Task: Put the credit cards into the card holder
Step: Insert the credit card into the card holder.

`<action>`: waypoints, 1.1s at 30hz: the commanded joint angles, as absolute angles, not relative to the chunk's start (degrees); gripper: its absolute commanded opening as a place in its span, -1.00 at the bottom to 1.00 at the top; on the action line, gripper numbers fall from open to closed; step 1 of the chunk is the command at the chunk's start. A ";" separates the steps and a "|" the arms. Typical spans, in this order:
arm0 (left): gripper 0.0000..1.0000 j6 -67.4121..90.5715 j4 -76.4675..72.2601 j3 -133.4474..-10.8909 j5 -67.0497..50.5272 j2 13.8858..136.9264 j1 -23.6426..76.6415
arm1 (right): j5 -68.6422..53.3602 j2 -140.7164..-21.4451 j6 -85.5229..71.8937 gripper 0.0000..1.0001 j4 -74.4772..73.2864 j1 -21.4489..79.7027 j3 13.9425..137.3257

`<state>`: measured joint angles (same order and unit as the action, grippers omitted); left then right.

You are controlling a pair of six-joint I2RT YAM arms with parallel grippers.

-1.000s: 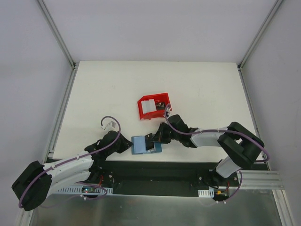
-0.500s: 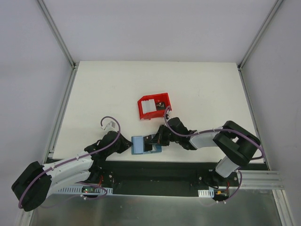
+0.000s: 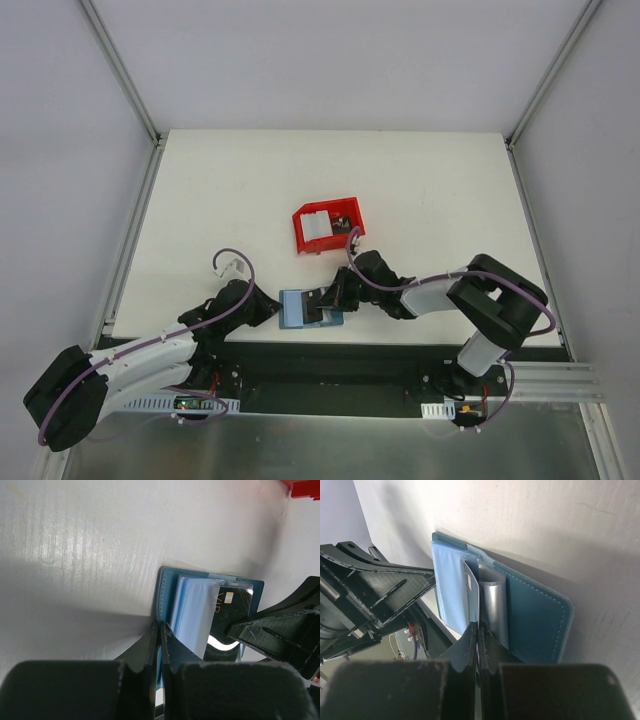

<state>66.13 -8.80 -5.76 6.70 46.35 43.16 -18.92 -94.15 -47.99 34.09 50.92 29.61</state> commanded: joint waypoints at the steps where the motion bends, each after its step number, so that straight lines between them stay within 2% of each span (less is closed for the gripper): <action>1: -1.00 66.97 -8.61 -5.01 8.00 46.32 43.59 | -20.04 -97.38 -47.64 -0.99 32.87 52.38 31.11; 10: -1.00 67.68 -8.53 -4.92 7.82 45.53 43.59 | -19.25 -100.72 -46.94 -0.98 31.65 54.23 37.08; 12: -1.00 67.59 -8.61 -5.10 7.91 45.44 43.59 | -18.90 -100.81 -46.85 -0.93 29.90 54.49 37.44; 17: -1.00 67.32 -8.53 -5.27 7.73 45.62 43.59 | -12.76 -95.02 -43.17 -0.40 20.59 54.58 36.30; 19: -1.00 67.50 -8.61 -5.27 7.65 45.70 43.59 | -10.38 -93.00 -39.83 -0.28 14.09 54.58 38.57; 24: -1.00 67.15 -8.53 -5.27 7.38 45.61 43.59 | -9.05 -92.72 -36.13 -0.21 8.09 55.02 41.74; 33: -1.00 66.27 -8.61 -6.33 6.95 45.88 43.59 | -9.93 -96.50 -31.39 -0.22 0.73 58.88 49.64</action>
